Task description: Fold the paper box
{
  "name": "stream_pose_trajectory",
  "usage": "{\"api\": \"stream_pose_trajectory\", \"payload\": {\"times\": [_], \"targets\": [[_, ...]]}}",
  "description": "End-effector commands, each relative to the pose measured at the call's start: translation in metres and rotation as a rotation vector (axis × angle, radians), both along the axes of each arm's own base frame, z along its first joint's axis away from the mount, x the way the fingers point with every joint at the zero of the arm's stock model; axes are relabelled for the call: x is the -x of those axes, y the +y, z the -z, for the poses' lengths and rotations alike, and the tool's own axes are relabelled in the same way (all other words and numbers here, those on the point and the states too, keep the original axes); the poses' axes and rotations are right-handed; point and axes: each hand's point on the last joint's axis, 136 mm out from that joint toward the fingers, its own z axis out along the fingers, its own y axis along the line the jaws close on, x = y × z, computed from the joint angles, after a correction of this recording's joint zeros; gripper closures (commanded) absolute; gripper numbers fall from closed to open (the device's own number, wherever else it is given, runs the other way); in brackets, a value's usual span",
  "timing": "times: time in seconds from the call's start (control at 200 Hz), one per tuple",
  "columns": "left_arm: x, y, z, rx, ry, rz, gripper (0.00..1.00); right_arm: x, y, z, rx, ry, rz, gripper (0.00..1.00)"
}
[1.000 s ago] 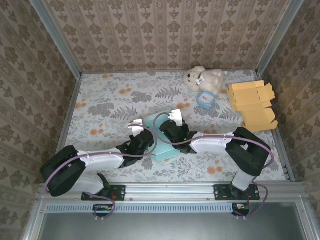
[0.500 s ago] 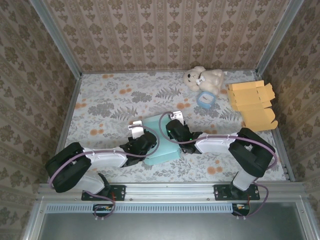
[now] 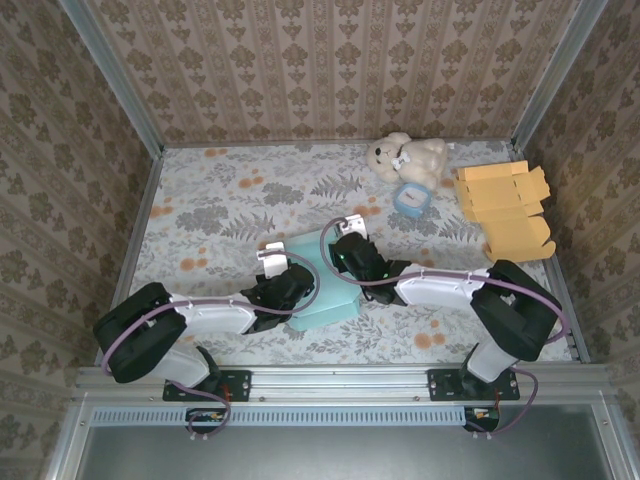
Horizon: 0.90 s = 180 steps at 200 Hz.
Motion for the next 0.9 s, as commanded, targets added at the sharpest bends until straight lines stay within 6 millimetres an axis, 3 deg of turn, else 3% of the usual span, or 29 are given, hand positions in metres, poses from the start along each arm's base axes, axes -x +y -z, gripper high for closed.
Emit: {"api": "stream_pose_trajectory", "payload": {"times": [0.0,0.14,0.215,0.29,0.44,0.535,0.645,0.84,0.895], "targets": [[-0.003,-0.001,-0.002,0.002,-0.004,-0.006,1.0,-0.015,0.001,-0.004,0.045,-0.041,0.026,0.52],[-0.003,-0.001,-0.001,0.007,-0.003,-0.004,1.0,-0.021,0.004,0.004,0.083,-0.044,0.028,0.54],[-0.004,-0.002,-0.002,0.005,-0.004,-0.002,1.0,-0.023,0.0,0.006,0.106,-0.053,0.051,0.61],[-0.004,-0.001,-0.003,-0.005,-0.006,-0.008,1.0,-0.024,-0.012,0.004,0.137,-0.074,0.102,0.69],[-0.006,0.004,-0.004,-0.027,-0.01,-0.028,1.0,-0.021,-0.043,0.0,0.24,-0.096,0.242,0.75],[-0.008,0.002,-0.005,-0.029,-0.014,-0.024,1.0,-0.015,-0.034,0.001,0.192,-0.085,0.169,0.69],[-0.012,0.0,-0.006,-0.033,-0.022,-0.022,1.0,0.003,-0.015,-0.003,0.028,-0.041,0.039,0.49],[-0.019,-0.009,-0.005,-0.059,-0.029,-0.005,1.0,0.04,-0.006,-0.014,-0.138,0.04,-0.094,0.45],[-0.023,-0.01,-0.005,-0.067,-0.038,0.001,1.0,0.051,-0.01,-0.028,-0.185,0.028,-0.117,0.44]]}}
